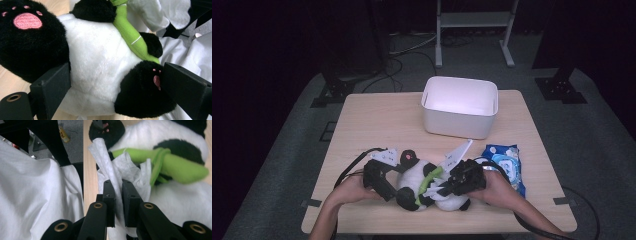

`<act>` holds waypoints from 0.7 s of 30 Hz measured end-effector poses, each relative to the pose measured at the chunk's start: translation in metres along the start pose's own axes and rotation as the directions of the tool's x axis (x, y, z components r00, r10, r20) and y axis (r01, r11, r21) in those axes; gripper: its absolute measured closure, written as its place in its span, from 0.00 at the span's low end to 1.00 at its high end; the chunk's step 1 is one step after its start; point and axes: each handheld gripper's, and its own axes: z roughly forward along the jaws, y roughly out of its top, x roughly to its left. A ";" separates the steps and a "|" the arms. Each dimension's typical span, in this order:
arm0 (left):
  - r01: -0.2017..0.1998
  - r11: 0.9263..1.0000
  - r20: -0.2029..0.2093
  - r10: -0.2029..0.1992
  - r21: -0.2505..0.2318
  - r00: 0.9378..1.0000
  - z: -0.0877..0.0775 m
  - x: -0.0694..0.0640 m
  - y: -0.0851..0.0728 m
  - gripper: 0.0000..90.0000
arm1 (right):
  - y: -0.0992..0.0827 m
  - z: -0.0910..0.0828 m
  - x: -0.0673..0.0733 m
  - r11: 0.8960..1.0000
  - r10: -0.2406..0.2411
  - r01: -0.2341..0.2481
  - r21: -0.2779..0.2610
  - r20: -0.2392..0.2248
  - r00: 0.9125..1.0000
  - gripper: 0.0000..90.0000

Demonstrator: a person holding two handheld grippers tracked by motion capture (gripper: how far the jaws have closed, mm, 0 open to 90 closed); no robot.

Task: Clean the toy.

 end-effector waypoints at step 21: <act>0.004 1.000 -0.020 -0.004 -0.013 1.000 -0.002 0.003 0.002 0.09 | -0.002 0.004 0.009 1.000 -0.020 0.020 0.004 0.000 1.000 0.90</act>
